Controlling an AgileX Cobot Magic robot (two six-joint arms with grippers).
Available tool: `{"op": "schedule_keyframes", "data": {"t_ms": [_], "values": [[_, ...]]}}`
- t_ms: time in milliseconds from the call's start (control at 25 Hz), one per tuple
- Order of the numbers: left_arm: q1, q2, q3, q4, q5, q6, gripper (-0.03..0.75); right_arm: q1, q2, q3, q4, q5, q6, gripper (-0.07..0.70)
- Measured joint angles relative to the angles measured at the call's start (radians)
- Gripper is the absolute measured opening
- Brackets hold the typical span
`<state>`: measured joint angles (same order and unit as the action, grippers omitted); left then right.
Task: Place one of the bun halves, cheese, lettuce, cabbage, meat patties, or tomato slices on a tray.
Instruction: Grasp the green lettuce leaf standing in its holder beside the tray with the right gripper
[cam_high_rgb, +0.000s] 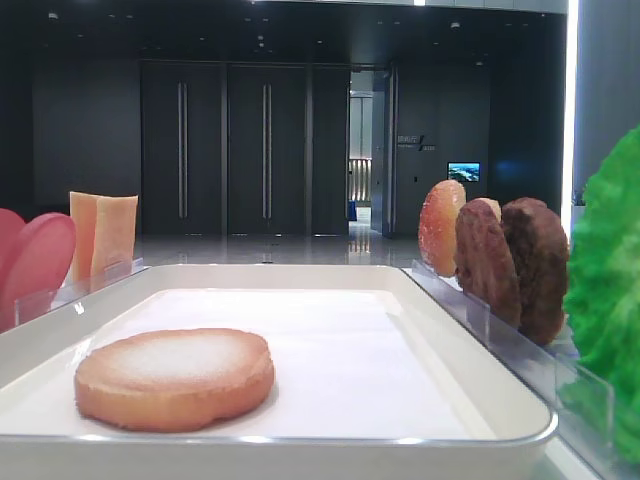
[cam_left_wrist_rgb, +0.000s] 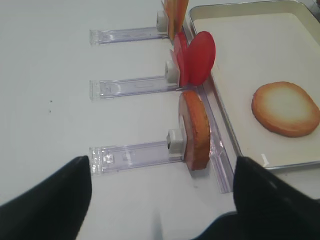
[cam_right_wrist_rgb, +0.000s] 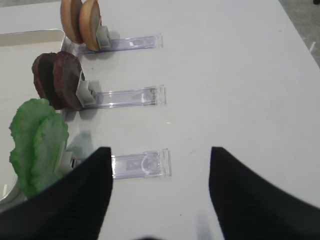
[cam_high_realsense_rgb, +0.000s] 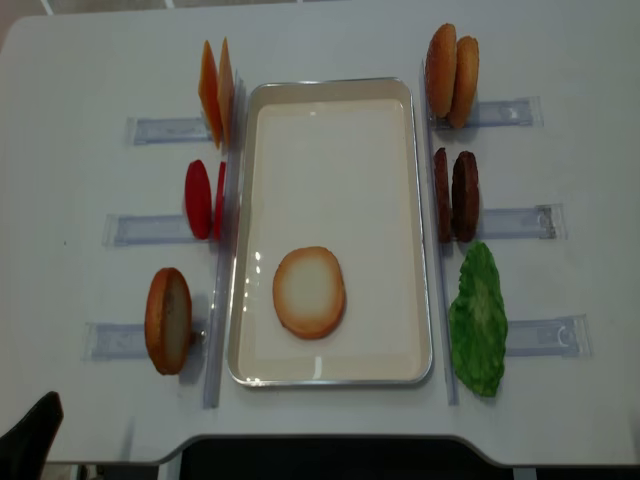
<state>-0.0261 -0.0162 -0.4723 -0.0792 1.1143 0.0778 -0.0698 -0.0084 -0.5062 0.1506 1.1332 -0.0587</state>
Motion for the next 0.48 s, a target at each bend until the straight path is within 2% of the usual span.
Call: {"op": "schedule_keyframes", "data": {"t_ms": [360,480], "values": [[0.0,0.0,0.0,0.001,0.0,0.0,0.692,0.0,0.0,0.0,0.005,0.0,0.0,0.396],[0.0,0.0,0.0,0.001,0.0,0.0,0.692,0.0,0.027,-0.011,0.033,0.02,0.0,0.388]]}}
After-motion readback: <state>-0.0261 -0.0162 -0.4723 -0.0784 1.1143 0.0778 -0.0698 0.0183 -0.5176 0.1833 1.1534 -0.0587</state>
